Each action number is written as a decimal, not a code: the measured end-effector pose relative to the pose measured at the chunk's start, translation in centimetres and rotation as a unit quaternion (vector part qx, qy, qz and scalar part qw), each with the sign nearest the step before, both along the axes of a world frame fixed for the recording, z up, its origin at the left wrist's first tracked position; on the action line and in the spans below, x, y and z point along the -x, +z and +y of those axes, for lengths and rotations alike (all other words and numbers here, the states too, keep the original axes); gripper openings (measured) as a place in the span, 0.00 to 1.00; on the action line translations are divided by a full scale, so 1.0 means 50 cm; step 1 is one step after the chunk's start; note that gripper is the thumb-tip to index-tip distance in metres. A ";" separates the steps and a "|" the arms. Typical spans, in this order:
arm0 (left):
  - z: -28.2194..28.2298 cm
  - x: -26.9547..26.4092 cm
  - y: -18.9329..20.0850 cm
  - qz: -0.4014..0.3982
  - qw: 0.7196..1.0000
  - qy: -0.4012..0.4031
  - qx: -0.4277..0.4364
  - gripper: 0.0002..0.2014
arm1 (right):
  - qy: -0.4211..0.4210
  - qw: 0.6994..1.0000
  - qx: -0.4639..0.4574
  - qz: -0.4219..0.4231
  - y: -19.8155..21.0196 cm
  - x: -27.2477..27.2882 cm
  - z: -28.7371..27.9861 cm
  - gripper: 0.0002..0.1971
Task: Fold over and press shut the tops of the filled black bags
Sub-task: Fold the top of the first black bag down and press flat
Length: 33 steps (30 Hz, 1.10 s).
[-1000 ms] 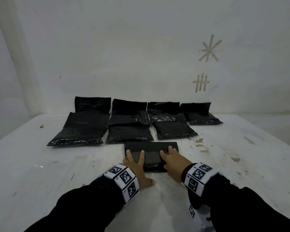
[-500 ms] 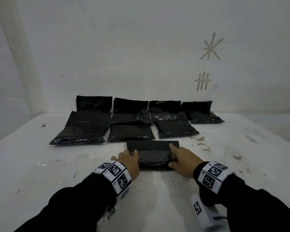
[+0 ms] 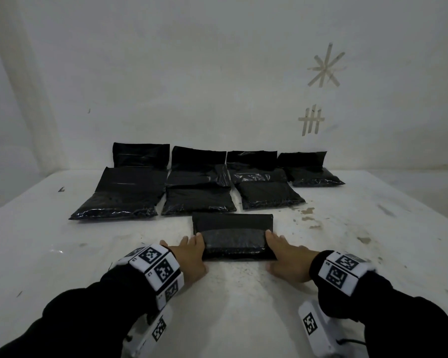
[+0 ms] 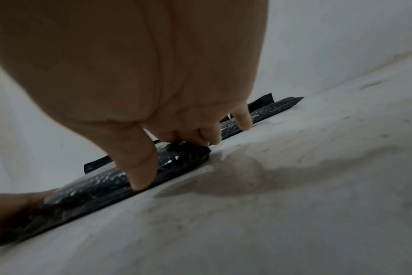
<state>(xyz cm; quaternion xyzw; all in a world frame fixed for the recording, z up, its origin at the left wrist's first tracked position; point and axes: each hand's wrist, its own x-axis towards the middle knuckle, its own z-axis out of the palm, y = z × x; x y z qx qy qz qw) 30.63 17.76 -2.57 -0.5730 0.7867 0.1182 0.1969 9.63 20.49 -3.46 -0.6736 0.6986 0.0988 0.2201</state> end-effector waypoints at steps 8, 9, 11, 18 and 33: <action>0.008 0.001 0.003 0.040 0.999 0.030 -0.008 0.37 | -0.004 1.000 0.005 -0.015 0.006 -0.002 0.006 0.39; 0.007 0.002 -0.002 0.035 0.999 0.023 -0.004 0.37 | -0.003 1.000 0.001 -0.014 0.006 -0.003 0.007 0.39; 0.001 0.000 -0.012 0.013 1.000 0.007 0.004 0.37 | 0.000 1.000 -0.008 -0.011 0.008 -0.002 0.007 0.39; 0.000 0.004 -0.020 0.002 1.000 0.000 0.020 0.39 | 0.004 1.000 -0.012 -0.020 0.013 -0.002 0.007 0.39; -0.032 -0.016 -0.005 0.094 0.995 0.026 0.032 0.26 | -0.041 0.995 0.093 -0.021 0.013 0.010 -0.015 0.28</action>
